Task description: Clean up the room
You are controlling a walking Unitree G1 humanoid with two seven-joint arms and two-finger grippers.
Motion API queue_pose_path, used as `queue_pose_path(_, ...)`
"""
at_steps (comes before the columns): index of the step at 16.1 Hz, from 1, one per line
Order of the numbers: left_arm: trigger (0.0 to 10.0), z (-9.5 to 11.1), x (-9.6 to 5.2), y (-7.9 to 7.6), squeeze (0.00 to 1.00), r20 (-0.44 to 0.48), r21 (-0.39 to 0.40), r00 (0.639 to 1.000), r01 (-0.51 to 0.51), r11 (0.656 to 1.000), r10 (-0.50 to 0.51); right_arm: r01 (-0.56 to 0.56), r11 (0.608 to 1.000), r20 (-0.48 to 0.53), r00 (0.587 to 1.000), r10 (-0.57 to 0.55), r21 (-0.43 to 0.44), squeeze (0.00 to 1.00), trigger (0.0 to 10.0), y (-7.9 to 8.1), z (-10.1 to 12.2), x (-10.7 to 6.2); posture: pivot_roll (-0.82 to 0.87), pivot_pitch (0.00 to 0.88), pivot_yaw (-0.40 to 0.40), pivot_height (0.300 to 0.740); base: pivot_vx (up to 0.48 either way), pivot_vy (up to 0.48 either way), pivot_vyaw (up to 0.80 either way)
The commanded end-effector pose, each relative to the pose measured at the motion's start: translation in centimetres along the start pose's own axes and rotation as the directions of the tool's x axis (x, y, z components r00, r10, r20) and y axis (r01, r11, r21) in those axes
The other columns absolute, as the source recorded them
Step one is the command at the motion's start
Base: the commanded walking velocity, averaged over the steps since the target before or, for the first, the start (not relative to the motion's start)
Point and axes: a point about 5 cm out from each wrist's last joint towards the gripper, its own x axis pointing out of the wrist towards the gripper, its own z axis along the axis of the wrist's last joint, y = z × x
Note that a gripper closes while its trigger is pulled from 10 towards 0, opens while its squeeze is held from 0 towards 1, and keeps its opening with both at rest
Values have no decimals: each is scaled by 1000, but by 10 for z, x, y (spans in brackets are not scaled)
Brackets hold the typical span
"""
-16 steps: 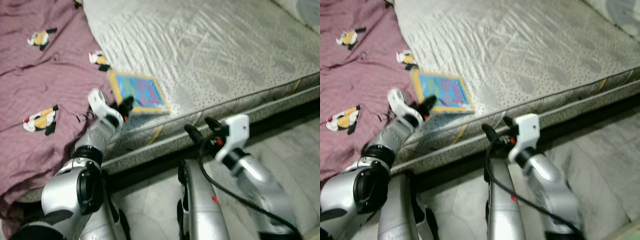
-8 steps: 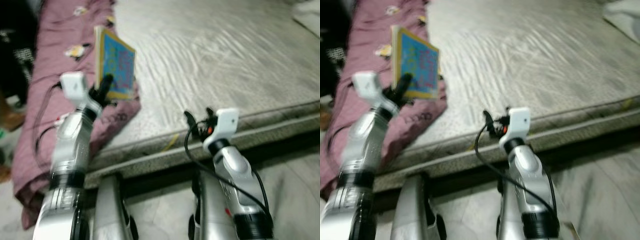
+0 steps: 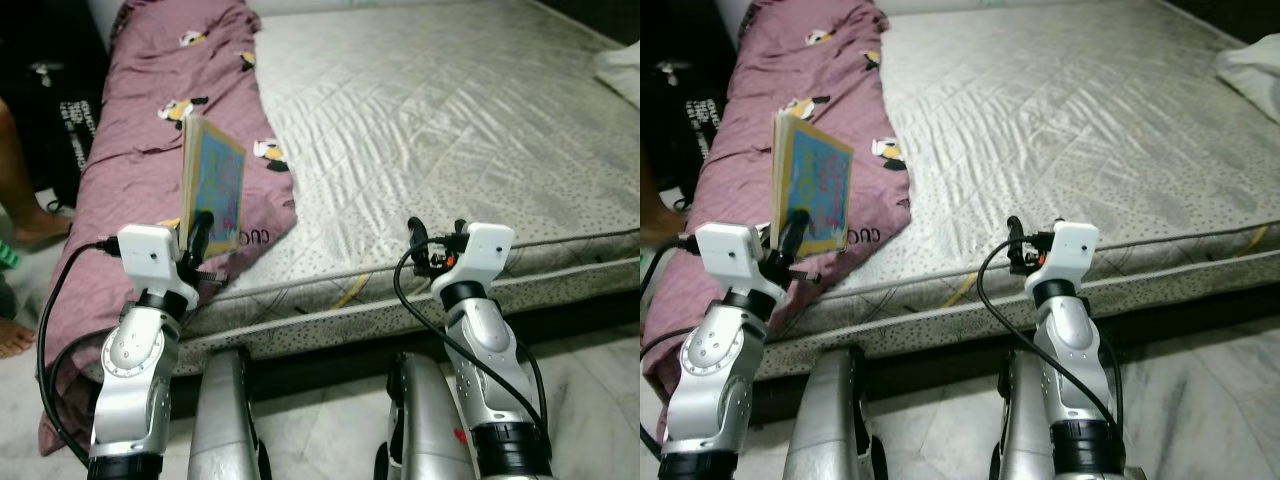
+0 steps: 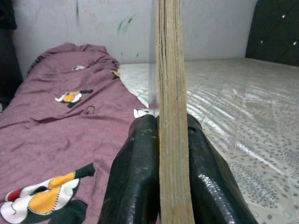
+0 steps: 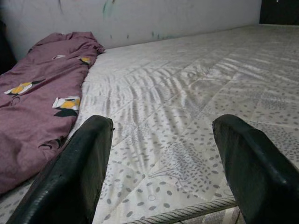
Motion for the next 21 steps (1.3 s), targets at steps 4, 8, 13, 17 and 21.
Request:
queue_pose_path(4,10000,9,-3,-7,0,29,64,1000,3,998,-4,-6,1000,37,999,5,5,0,10000,1,10,5,33,0,33,564,0,0,0)
queue_pose_path(8,10000,10,5,-4,0,26,72,999,-22,997,20,-4,1000,35,999,4,-6,0,10000,0,9,4,18,0,32,598,0,0,0)
queue_pose_path(13,10000,-2,4,-10,0,-39,44,998,-51,998,53,2,1000,26,1000,-1,-25,0,10000,-5,9,3,17,0,23,647,0,0,0)
queue_pose_path(17,10000,-8,6,-12,0,-103,60,989,-100,993,105,-1,1000,24,1000,1,-24,0,10000,-3,9,2,16,0,27,682,0,0,0)
queue_pose_path(21,10000,-10,6,-12,0,-106,26,992,-69,997,72,6,999,25,1000,-5,-32,0,10000,-5,9,2,10,0,29,721,0,0,0)
